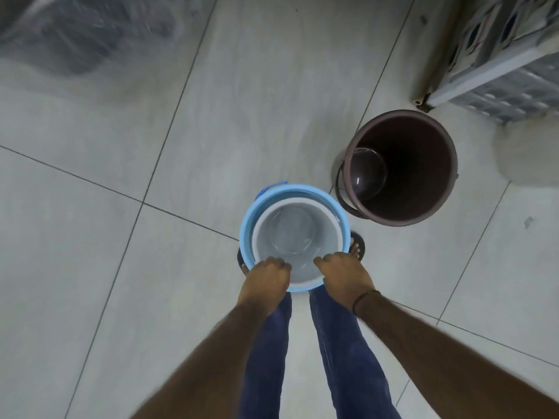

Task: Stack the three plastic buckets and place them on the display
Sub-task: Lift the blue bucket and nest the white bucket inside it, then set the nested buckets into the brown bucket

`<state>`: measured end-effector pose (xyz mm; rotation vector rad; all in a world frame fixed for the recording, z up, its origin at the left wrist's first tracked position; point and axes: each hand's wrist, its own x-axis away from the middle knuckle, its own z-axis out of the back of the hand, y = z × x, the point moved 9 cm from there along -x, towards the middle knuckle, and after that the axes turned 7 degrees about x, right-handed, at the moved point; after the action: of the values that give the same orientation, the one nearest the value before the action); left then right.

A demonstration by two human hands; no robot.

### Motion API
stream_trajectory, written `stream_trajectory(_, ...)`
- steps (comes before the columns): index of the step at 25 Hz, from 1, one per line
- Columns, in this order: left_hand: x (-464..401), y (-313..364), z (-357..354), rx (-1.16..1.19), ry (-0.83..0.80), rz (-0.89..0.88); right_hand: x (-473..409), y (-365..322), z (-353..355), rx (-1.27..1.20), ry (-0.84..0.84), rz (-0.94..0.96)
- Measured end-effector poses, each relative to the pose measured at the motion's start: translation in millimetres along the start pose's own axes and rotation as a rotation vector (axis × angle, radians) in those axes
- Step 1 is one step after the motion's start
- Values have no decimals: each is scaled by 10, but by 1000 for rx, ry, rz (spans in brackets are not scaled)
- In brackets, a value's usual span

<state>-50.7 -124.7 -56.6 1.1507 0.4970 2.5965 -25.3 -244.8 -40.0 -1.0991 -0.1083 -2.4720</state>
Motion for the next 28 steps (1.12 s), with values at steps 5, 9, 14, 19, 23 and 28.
stream_trajectory(5,-471,-395,1191,140,398,262,219,834,17,-748,235,-735)
stream_trajectory(9,-1200,-856,767,434,56,355,-128,913,-569,-945,41,-830)
stream_trajectory(14,-1413,-870,689,451,13,234,-224,938,-771,-967,84,-862)
stream_trajectory(19,-796,-767,1179,310,120,340,120,891,-210,-960,109,-823)
stream_trajectory(23,18,-264,2131,255,217,419,821,947,844,-930,107,-793)
stream_trajectory(28,487,769,3201,247,310,344,1720,1490,2017,-903,195,-770)
